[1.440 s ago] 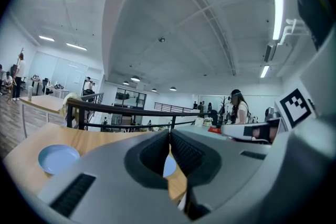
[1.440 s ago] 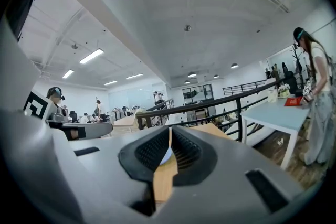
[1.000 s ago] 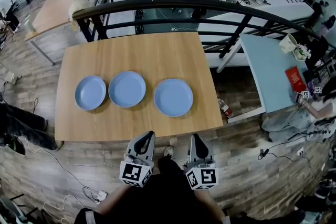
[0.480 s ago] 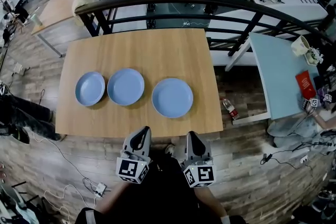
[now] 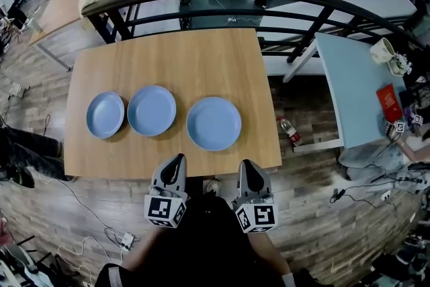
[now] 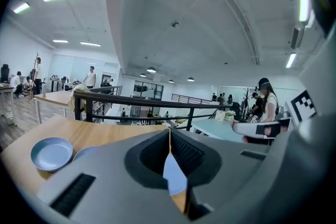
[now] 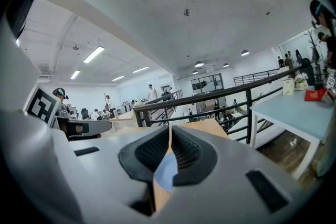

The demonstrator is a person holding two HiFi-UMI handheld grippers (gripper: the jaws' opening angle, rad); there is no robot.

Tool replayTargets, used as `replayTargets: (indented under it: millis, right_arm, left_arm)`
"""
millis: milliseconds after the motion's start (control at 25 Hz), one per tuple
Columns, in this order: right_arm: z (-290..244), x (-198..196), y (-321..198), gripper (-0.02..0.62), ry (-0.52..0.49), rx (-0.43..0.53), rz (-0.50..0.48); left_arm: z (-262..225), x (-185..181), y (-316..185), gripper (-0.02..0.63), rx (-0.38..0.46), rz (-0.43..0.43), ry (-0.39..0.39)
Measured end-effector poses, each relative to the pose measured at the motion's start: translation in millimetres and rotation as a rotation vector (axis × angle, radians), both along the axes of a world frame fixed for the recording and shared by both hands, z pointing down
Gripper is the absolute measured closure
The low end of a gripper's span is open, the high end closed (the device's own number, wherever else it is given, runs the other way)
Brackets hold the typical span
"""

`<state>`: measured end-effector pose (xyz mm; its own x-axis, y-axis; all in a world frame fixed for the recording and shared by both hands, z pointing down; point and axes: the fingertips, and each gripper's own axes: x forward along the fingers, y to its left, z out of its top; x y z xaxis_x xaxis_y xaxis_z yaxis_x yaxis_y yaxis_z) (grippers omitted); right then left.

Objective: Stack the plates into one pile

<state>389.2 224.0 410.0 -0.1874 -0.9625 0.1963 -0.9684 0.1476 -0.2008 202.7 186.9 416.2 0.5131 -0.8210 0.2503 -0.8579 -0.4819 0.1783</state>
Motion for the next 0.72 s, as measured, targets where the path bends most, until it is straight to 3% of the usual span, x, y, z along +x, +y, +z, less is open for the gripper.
replayTargets:
  millis: [720]
  right_arm:
    - [66.2, 13.4, -89.0, 0.558, 0.001, -0.144, 0.040]
  left_arm:
    - [64.0, 11.1, -100.5, 0.578, -0.141, 0.068, -0.065]
